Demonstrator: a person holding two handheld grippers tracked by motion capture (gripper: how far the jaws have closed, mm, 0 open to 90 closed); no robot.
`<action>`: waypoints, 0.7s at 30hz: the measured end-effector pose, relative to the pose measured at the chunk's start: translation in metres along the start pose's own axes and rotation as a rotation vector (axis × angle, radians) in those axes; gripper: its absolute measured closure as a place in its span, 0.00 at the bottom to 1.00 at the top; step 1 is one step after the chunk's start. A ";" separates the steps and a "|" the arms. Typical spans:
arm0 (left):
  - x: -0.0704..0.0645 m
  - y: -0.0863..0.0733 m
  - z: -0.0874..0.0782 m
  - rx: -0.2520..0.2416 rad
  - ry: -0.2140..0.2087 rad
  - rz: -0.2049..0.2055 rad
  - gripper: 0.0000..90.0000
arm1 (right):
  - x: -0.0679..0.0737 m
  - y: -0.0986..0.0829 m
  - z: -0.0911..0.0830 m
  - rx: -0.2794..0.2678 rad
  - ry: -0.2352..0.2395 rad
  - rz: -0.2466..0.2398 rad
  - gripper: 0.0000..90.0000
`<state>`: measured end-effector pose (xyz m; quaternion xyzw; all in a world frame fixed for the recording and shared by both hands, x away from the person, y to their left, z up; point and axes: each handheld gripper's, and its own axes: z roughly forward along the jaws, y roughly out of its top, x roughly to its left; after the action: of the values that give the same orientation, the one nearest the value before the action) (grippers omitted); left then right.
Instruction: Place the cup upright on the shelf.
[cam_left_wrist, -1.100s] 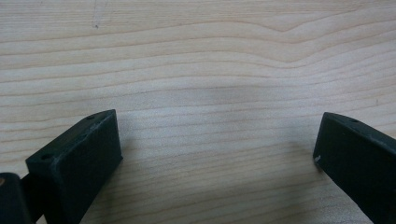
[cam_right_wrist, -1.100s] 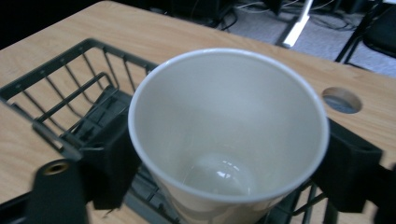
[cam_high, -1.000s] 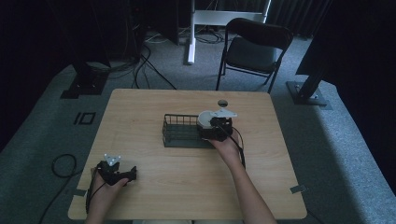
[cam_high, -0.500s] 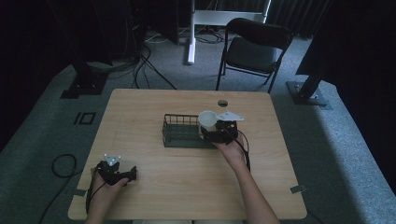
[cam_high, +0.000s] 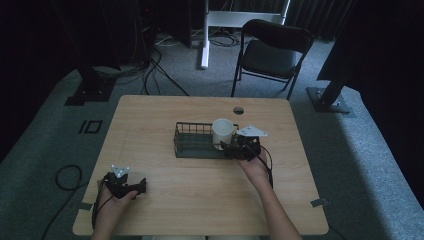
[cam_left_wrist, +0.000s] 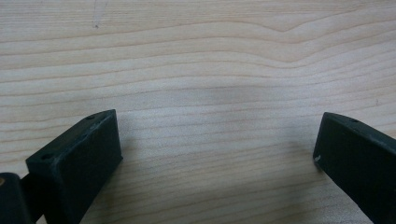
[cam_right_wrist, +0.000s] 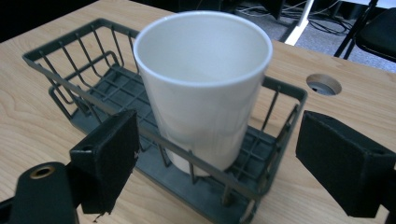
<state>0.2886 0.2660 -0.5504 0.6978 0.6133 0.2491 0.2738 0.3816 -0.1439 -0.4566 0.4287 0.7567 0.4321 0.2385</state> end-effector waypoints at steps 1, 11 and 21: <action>0.000 0.000 0.000 0.000 0.000 -0.002 0.01 | 0.000 -0.002 -0.001 0.000 -0.003 0.002 0.15; 0.000 0.000 0.000 -0.001 0.000 -0.002 0.01 | -0.005 -0.018 -0.006 0.009 -0.009 0.005 0.15; 0.000 0.000 0.000 -0.001 0.000 -0.003 0.01 | -0.011 -0.039 -0.009 0.027 -0.012 0.021 0.15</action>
<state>0.2886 0.2658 -0.5505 0.6967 0.6142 0.2491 0.2746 0.3640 -0.1672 -0.4855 0.4425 0.7564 0.4219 0.2326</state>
